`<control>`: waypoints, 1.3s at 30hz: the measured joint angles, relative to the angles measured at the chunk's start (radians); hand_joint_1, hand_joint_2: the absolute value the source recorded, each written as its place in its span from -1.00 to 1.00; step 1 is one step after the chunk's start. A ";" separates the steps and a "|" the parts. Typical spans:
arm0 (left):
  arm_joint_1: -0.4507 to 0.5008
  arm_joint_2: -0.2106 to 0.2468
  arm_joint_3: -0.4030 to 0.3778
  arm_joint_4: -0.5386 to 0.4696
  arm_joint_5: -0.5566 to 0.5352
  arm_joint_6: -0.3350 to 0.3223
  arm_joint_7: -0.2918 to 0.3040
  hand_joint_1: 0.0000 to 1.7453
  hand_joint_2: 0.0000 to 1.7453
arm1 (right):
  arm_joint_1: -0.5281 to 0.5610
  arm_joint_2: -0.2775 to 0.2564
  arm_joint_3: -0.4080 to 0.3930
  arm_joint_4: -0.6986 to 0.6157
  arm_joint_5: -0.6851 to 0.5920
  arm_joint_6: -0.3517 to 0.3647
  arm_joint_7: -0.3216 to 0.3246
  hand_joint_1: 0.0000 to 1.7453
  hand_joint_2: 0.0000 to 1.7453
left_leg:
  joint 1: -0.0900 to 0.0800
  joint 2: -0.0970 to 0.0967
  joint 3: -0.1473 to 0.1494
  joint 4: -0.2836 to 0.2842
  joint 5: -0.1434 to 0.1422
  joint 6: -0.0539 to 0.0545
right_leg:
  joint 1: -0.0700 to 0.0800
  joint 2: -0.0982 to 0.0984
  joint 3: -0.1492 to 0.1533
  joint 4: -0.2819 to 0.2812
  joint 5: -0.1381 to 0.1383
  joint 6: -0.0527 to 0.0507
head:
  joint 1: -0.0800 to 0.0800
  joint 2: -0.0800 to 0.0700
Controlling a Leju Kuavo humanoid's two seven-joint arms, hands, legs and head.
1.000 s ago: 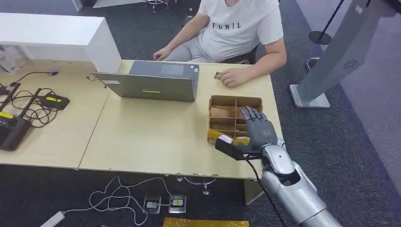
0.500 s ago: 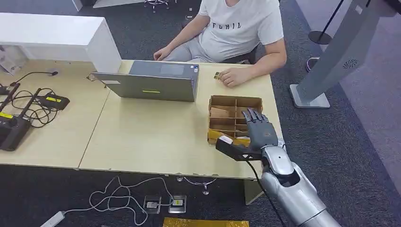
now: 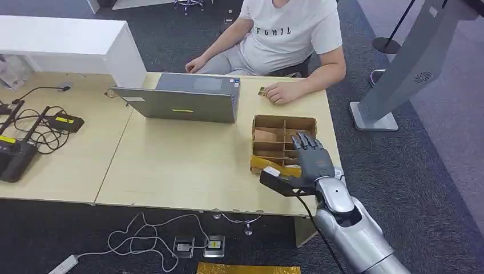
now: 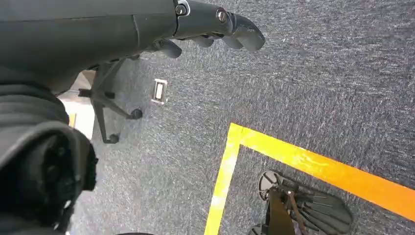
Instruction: Pass the card to the sensor for recognition and then transmit it.
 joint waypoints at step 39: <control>0.000 0.000 0.000 0.000 0.000 -0.003 -0.004 -1.00 -1.00 | -0.002 0.014 -0.001 0.029 0.021 -0.002 0.004 1.00 1.00 | 0.000 0.000 0.000 0.000 0.000 0.000 | 0.000 0.000 0.000 0.000 0.000 0.000 | 0.000 0.000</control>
